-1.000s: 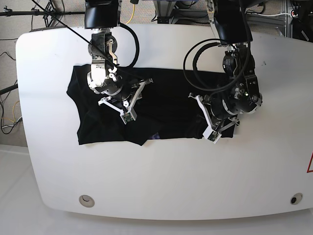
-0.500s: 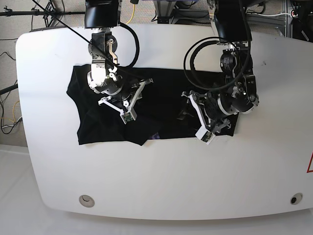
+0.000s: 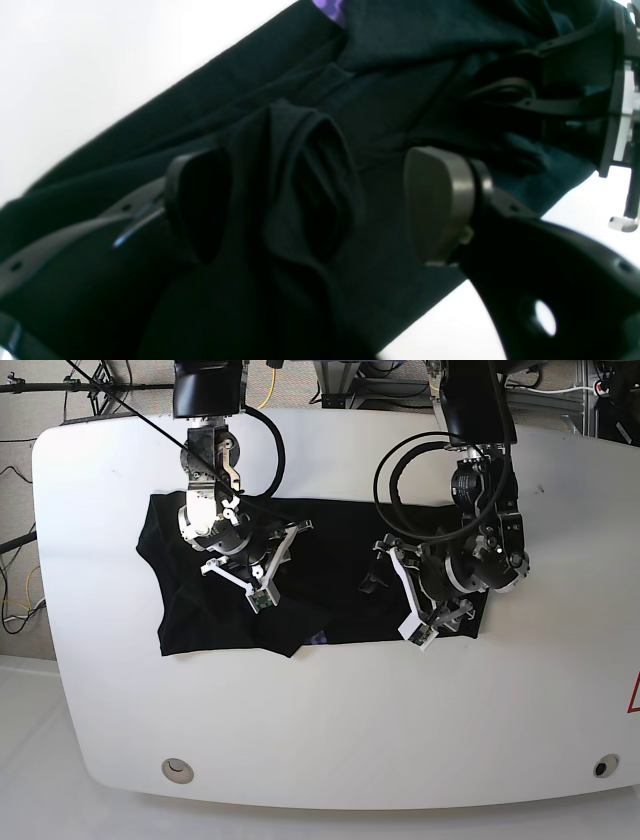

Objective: Fold the T-shirt properly
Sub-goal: 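Lift the strip end with the left gripper and fold it toward the right gripper, then lower the folded end onto the shirt with the left gripper, then move the right gripper to the corner of the folded shirt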

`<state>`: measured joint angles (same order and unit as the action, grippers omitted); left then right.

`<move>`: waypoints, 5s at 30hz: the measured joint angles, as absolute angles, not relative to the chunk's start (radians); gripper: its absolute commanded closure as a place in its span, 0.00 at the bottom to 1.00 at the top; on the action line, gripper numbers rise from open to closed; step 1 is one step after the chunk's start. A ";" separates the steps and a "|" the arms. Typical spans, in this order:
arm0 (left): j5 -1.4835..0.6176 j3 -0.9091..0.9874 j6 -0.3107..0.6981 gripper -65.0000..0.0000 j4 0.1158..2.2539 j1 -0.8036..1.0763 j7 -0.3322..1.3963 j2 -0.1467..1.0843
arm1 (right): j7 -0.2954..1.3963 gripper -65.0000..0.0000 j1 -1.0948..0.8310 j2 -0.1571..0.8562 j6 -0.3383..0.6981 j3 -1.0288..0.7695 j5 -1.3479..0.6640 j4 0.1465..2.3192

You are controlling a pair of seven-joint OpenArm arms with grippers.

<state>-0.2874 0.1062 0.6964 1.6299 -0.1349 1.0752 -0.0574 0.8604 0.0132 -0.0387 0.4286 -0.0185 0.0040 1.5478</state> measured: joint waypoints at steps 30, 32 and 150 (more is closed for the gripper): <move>-0.295 0.162 0.690 0.22 1.604 -0.117 0.913 0.175 | 0.894 0.76 0.015 -0.033 0.421 -0.105 -0.002 1.563; -0.312 0.145 0.693 0.19 1.586 -0.094 0.883 0.178 | 0.891 0.76 0.015 -0.031 0.421 -0.101 -0.003 1.563; -0.218 0.030 0.700 0.77 1.263 -0.072 0.440 0.249 | 1.040 0.52 0.068 0.049 0.492 -0.580 -0.139 1.640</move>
<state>-0.2184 0.0299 0.7002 1.2629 -0.0715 0.4397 0.2493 1.0397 0.0685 0.0486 0.4915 -0.5804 -0.1394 1.6402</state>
